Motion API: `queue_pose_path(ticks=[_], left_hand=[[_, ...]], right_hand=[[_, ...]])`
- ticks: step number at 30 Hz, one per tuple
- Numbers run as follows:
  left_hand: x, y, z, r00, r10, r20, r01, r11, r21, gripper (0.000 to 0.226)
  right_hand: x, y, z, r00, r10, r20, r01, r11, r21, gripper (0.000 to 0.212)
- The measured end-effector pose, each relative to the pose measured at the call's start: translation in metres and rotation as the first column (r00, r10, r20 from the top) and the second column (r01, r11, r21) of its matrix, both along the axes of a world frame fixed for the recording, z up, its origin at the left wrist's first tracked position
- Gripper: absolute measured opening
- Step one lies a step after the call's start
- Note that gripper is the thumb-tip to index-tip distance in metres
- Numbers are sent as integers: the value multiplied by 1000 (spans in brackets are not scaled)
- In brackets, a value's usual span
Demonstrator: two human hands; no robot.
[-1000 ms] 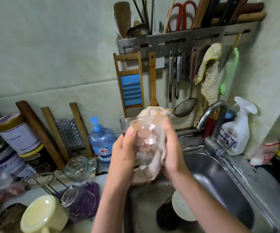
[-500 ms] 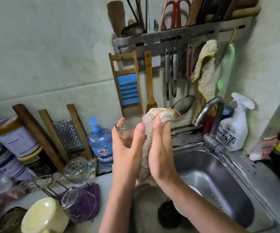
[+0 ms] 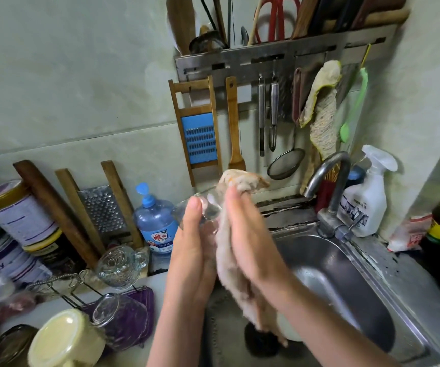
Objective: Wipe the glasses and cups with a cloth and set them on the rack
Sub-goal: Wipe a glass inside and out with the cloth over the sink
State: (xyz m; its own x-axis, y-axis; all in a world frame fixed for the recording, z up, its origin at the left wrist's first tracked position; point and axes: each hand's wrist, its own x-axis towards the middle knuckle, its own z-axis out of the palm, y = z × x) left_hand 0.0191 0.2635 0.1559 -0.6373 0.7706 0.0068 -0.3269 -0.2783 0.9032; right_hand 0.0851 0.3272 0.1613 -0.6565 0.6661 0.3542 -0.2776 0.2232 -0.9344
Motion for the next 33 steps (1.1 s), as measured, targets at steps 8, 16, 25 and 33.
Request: queue_pose_path(ticks=[8, 16, 25, 33], left_hand=[[-5, 0, -3, 995, 99, 16, -98, 994, -38, 81], [1, 10, -4, 885, 288, -367, -293, 955, 42, 71], [-20, 10, 7, 718, 419, -556, -348, 908, 236, 89], [3, 6, 4, 708, 442, -551, -393, 895, 212, 58]], right_hand=[[-17, 12, -11, 986, 95, -135, -120, 974, -192, 50], [-9, 16, -15, 912, 168, -374, -408, 462, -788, 55], [25, 11, 20, 957, 88, -278, -282, 515, -809, 55], [4, 0, 10, 922, 168, -349, -387, 457, -801, 54]])
